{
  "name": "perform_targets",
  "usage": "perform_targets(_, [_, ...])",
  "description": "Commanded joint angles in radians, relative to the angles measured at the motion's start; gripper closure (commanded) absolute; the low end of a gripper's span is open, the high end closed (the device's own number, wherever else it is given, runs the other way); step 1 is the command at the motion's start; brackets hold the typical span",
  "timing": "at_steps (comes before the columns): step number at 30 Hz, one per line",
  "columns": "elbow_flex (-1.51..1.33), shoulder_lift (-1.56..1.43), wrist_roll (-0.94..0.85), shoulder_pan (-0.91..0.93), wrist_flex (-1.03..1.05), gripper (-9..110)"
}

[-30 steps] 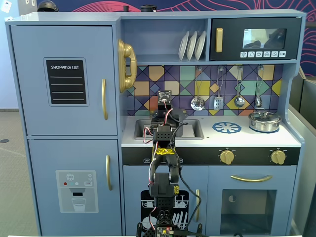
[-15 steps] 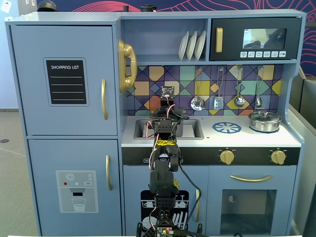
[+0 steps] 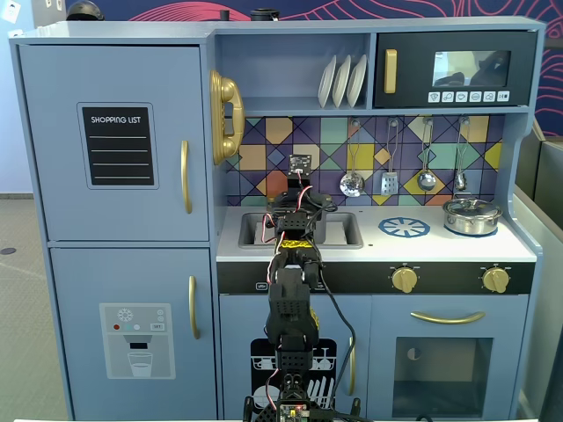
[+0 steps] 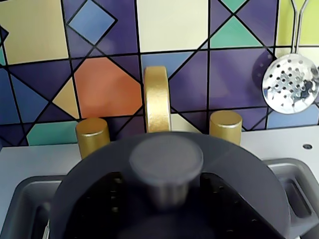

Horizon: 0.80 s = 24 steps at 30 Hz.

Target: Take off the lid from the gray recipient and place it on the counter

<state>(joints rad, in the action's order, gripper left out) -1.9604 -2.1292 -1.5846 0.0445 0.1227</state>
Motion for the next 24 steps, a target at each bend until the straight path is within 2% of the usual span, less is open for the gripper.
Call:
perform_targets(1, [0.069,0.009,-0.003,-0.015,-0.037,101])
perform_targets(16, [0.244,-0.057,-0.046,-0.015,0.029,102])
perform_targets(24, [0.233,-0.091,-0.026,0.176,0.028,102])
